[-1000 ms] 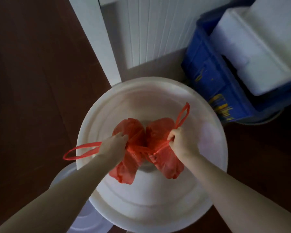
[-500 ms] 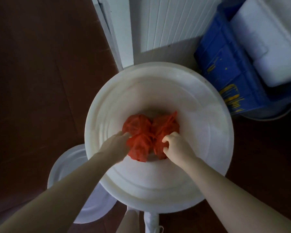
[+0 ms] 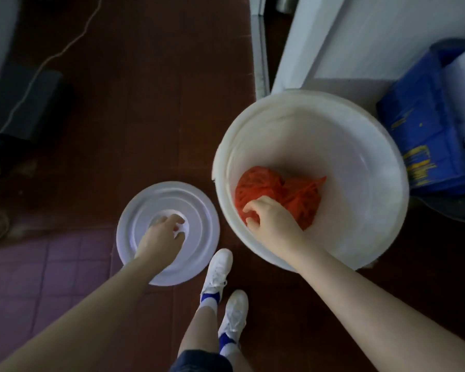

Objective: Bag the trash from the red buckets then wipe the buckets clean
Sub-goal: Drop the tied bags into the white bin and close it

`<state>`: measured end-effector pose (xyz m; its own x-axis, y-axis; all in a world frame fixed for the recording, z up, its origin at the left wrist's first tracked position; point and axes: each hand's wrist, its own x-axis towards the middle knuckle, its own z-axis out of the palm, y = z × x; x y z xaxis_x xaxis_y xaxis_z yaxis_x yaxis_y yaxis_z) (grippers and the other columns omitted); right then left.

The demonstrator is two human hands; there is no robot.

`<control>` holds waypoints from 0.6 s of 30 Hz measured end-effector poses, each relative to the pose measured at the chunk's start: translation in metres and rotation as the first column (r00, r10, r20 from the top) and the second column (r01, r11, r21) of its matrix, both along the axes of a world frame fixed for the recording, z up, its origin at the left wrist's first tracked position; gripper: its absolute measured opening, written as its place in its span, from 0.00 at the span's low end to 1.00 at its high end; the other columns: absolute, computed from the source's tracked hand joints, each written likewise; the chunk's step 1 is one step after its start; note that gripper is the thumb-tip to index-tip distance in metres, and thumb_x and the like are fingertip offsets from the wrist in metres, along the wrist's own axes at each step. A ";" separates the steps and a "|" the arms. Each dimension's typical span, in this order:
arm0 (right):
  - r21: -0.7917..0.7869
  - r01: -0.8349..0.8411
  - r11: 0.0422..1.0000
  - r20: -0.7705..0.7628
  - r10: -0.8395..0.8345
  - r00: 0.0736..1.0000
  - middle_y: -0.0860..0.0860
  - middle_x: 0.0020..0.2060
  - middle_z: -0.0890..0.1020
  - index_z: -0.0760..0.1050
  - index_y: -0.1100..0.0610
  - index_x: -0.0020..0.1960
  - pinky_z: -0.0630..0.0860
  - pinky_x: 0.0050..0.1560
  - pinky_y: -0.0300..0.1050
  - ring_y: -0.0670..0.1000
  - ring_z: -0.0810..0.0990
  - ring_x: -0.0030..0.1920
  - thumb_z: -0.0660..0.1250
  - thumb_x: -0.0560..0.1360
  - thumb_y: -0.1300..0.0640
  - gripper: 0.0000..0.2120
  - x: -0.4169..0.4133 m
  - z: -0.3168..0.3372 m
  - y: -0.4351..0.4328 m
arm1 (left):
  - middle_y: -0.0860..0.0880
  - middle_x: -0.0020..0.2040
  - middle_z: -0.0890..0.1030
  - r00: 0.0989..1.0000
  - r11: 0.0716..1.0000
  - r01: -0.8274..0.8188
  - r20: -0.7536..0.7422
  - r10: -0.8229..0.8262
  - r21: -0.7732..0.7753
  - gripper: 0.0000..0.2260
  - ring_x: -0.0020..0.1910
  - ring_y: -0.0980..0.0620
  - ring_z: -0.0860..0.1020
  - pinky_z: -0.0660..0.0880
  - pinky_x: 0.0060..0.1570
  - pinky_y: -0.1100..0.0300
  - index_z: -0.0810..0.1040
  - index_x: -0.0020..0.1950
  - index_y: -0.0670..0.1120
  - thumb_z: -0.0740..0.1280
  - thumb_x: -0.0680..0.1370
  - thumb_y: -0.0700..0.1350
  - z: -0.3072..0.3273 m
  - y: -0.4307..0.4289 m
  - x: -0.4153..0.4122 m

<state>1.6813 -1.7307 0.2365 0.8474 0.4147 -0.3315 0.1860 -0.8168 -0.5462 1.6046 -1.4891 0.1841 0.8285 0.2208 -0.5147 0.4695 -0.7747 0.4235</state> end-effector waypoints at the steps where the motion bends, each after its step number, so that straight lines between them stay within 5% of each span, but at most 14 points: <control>1: 0.011 -0.035 0.999 0.001 0.035 0.999 0.54 0.52 0.79 0.79 0.57 0.57 0.74 0.54 0.52 0.56 0.77 0.54 0.66 0.75 0.60 0.11 -0.004 -0.003 0.016 | 0.48 0.56 0.78 0.999 0.999 -0.049 -0.018 0.049 -0.007 0.13 0.50 0.49 0.78 0.76 0.48 0.53 0.76 0.63 0.49 0.65 0.79 0.43 -0.002 0.011 -0.014; 10: -0.043 -0.313 0.949 -0.165 0.302 0.939 0.51 0.60 0.75 0.73 0.54 0.65 0.76 0.55 0.49 0.52 0.76 0.58 0.62 0.79 0.57 0.15 -0.052 -0.111 0.147 | 0.49 0.59 0.75 0.960 0.967 -0.254 -0.116 0.254 0.020 0.15 0.51 0.47 0.78 0.77 0.50 0.48 0.73 0.66 0.50 0.65 0.79 0.44 -0.074 0.102 -0.103; 18: -0.174 -0.394 0.903 -0.193 0.361 0.912 0.52 0.62 0.70 0.68 0.52 0.71 0.74 0.60 0.52 0.54 0.70 0.62 0.67 0.77 0.52 0.23 -0.073 -0.320 0.240 | 0.51 0.66 0.68 0.969 0.977 -0.211 -0.125 0.215 0.042 0.20 0.66 0.50 0.68 0.75 0.56 0.51 0.68 0.71 0.52 0.66 0.79 0.48 -0.260 0.161 -0.128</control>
<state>1.6080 -1.4906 -0.0833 0.5730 0.6023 -0.5558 0.4303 -0.7982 -0.4214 1.4763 -1.3282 -0.0756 0.6885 0.4009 -0.6044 0.6739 -0.6616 0.3288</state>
